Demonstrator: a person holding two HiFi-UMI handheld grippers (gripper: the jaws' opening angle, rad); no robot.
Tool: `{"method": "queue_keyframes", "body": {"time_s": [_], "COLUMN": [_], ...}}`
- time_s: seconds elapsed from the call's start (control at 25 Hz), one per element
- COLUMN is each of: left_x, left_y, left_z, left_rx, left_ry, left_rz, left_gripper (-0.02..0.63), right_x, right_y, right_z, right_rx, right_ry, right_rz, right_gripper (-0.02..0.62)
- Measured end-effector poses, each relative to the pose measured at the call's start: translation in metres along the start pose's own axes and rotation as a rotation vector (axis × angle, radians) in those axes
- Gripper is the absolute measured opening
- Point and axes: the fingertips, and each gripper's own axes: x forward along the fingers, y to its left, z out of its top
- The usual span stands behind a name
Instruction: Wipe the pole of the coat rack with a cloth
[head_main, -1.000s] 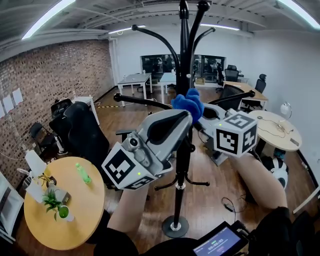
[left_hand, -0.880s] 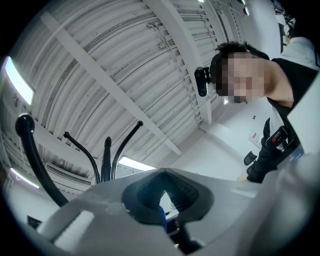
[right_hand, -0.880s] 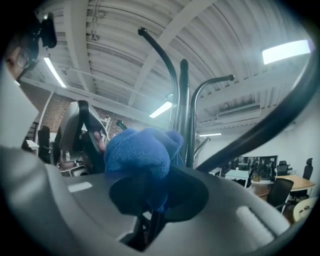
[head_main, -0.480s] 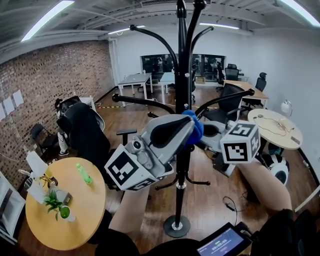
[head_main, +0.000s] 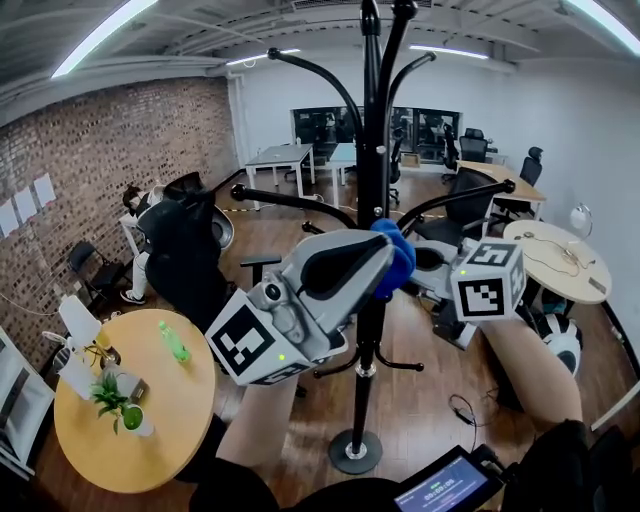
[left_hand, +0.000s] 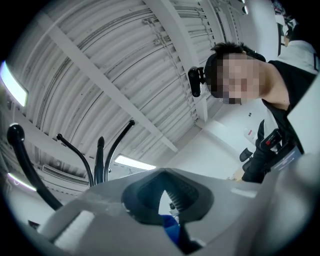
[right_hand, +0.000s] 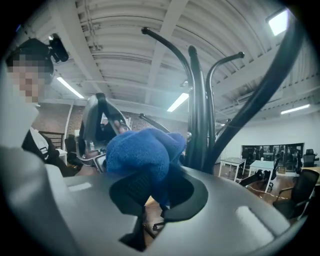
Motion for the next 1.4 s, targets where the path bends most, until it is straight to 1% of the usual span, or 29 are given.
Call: {"method": "queue_keyframes", "body": {"time_s": [0.12, 0.2, 0.28, 0.4, 0.48, 0.64, 0.8, 0.92, 1.08, 1.16, 1.2, 1.28, 1.36, 1.4], "left_x": [-0.003, -0.002, -0.001, -0.002, 0.0, 0.008, 0.014, 0.018, 0.023, 0.024, 0.024, 0.025, 0.023, 0.021], "left_y": [0.002, 0.001, 0.001, 0.004, 0.004, 0.003, 0.005, 0.013, 0.021, 0.024, 0.025, 0.027, 0.026, 0.024], "left_z": [-0.008, -0.009, -0.008, -0.008, -0.005, 0.0, 0.005, 0.011, 0.018, 0.019, 0.019, 0.018, 0.012, 0.008], "left_rx": [0.004, -0.007, -0.009, 0.011, 0.015, 0.023, 0.044, 0.058, 0.066, 0.067, 0.062, 0.055, 0.062, 0.069], "left_ry": [0.024, 0.019, 0.021, 0.035, 0.028, 0.025, 0.033, 0.03, 0.015, 0.011, 0.005, -0.002, 0.014, 0.024], "left_rz": [0.006, 0.013, 0.016, 0.01, 0.007, -0.003, -0.015, -0.015, -0.023, -0.019, -0.014, -0.007, -0.012, -0.016], "left_gripper": [0.003, 0.003, 0.003, 0.003, 0.003, 0.003, 0.003, 0.003, 0.003, 0.003, 0.003, 0.003, 0.003, 0.003], "right_x": [0.011, 0.013, 0.008, -0.003, -0.008, -0.025, -0.052, -0.059, -0.059, -0.056, -0.052, -0.039, -0.022, -0.015], "right_y": [-0.018, -0.025, -0.029, -0.031, -0.026, -0.023, -0.013, 0.01, 0.03, 0.026, 0.017, -0.008, -0.031, -0.038], "right_z": [-0.002, 0.003, 0.02, 0.064, 0.101, 0.179, 0.233, 0.258, 0.269, 0.267, 0.262, 0.241, 0.213, 0.198], "right_rx": [0.008, -0.028, -0.069, -0.091, -0.088, -0.091, -0.059, -0.112, -0.188, -0.179, -0.153, -0.092, -0.095, -0.099], "right_ry": [-0.01, -0.028, -0.072, -0.178, -0.263, -0.428, -0.554, -0.596, -0.616, -0.621, -0.612, -0.554, -0.461, -0.425], "right_rz": [-0.026, -0.062, -0.102, -0.142, -0.156, -0.219, -0.19, -0.143, -0.104, -0.104, -0.115, -0.171, -0.234, -0.25], "right_gripper": [0.051, 0.051, 0.051, 0.05, 0.05, 0.05, 0.051, 0.051, 0.051, 0.051, 0.051, 0.051, 0.05, 0.051]}}
